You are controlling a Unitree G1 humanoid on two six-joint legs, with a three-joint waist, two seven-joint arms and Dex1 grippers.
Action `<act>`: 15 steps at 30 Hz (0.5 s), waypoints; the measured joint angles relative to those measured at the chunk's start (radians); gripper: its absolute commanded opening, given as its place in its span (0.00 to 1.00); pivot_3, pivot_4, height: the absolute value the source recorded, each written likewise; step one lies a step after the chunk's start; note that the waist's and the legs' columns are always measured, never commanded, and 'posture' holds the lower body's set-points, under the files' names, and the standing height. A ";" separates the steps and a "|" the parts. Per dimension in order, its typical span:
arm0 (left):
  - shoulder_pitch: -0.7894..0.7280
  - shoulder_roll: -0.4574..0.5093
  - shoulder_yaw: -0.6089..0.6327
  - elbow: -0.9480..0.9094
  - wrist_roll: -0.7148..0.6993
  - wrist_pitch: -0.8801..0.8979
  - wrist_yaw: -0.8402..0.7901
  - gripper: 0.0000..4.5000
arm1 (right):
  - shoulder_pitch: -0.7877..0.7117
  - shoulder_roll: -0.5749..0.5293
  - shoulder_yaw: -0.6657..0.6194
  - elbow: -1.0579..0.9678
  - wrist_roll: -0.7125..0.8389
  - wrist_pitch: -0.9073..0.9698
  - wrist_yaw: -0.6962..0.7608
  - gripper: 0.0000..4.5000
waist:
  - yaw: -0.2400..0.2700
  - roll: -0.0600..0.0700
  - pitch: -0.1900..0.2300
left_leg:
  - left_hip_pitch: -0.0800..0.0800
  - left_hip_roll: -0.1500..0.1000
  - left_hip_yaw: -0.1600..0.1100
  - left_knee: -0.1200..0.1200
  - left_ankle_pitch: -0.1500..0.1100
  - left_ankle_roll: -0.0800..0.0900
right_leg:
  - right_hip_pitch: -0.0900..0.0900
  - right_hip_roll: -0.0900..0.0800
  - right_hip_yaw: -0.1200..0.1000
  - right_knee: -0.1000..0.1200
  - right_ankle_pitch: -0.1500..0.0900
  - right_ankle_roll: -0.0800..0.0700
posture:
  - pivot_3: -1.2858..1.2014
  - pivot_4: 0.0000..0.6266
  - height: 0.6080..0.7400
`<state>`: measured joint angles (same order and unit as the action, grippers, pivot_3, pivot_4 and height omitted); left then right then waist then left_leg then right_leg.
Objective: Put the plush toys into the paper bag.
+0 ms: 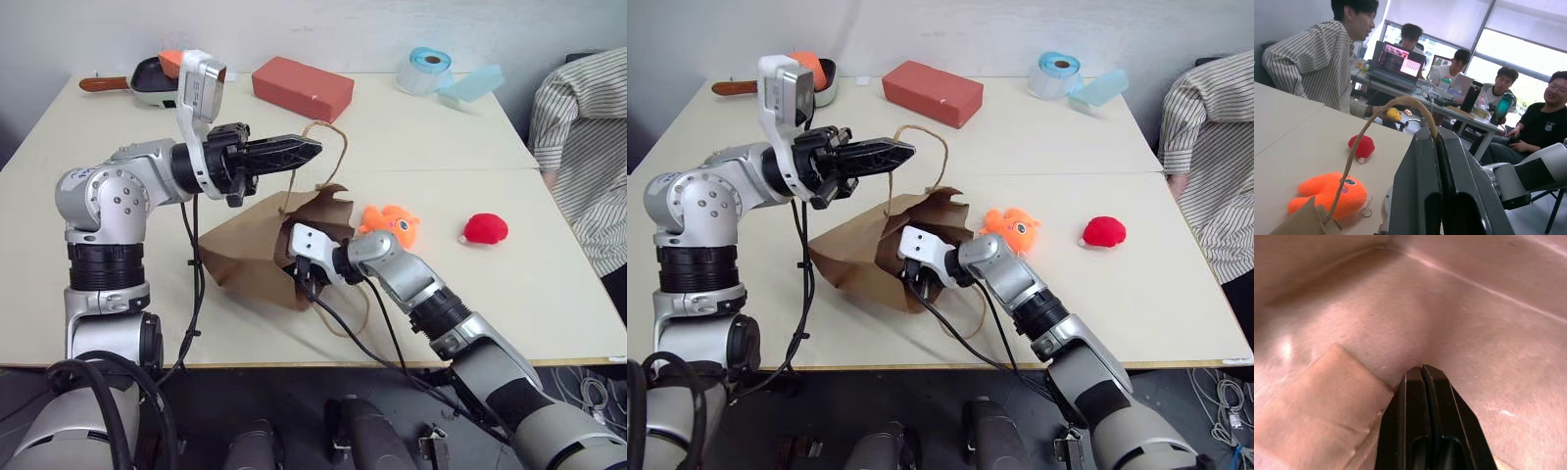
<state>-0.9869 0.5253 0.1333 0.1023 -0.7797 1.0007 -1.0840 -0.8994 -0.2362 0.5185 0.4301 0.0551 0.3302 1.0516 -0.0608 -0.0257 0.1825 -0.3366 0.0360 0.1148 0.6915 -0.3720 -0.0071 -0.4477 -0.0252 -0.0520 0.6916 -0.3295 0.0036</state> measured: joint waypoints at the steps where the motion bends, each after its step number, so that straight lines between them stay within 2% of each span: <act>1: 0.015 0.000 -0.012 -0.018 0.000 -0.001 -0.007 0.00 | -0.011 0.008 0.002 0.014 -0.001 0.000 0.021 0.01 | -0.001 0.000 0.000 | 0.000 0.000 0.000 0.000 0.000 0.000 | 0.000 0.000 0.000 0.000 0.000 0.000 | 0.52 0.24 1.00; 5: 0.060 -0.005 -0.046 -0.056 -0.005 0.001 -0.018 0.00 | -0.058 0.053 -0.005 0.087 0.003 0.019 0.096 0.01 | -0.005 0.000 0.000 | 0.000 0.000 0.000 0.000 0.000 0.000 | 0.000 0.000 0.000 0.000 0.000 0.000 | 0.52 0.24 1.00; 8: 0.063 -0.005 -0.057 -0.089 -0.021 0.006 -0.021 0.00 | -0.073 0.120 -0.066 0.164 0.045 0.071 0.102 0.01 | -0.010 0.000 0.000 | 0.000 0.000 0.000 0.000 0.000 0.000 | 0.000 0.000 0.000 0.001 0.000 0.000 | 0.52 0.24 1.00; 15: 0.063 0.008 -0.011 -0.103 -0.083 0.039 0.016 0.00 | -0.061 0.201 -0.222 0.244 0.092 0.194 -0.058 0.01 | -0.017 0.000 0.000 | 0.000 0.000 -0.001 0.000 0.000 0.000 | 0.000 0.000 0.000 0.002 0.000 0.000 | 0.52 0.24 1.00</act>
<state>-0.9236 0.5329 0.1224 -0.0010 -0.8625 1.0395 -1.0683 -0.9607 -0.0348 0.2961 0.6746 0.1475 0.5240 0.9933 -0.0778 -0.0256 0.1826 -0.3368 0.0364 0.1139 0.6916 -0.3719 -0.0073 -0.4478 -0.0256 -0.0523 0.6935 -0.3295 0.0036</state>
